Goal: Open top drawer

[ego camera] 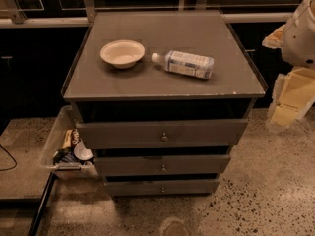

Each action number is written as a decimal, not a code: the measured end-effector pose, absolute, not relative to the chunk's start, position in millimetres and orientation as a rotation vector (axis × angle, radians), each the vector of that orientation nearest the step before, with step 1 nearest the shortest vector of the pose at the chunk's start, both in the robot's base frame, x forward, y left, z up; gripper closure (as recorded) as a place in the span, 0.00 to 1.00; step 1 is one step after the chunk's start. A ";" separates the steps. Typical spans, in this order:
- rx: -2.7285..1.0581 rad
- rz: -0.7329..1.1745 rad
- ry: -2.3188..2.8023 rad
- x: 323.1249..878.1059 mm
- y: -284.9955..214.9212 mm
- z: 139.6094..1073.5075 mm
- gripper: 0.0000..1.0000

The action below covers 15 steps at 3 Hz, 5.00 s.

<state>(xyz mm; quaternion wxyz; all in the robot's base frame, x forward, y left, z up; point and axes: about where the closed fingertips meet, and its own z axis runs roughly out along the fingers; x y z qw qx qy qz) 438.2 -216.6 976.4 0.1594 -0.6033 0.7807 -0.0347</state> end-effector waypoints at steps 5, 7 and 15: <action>-1.746 0.025 2.192 465.0 -219.0 918.4 0.00; -1.780 0.072 1.994 468.8 -219.5 831.0 0.00; -1.992 0.146 1.632 586.1 -193.8 639.4 0.00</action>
Offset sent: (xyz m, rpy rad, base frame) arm 0.0065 -0.0009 -0.0120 0.0414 0.0111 0.0204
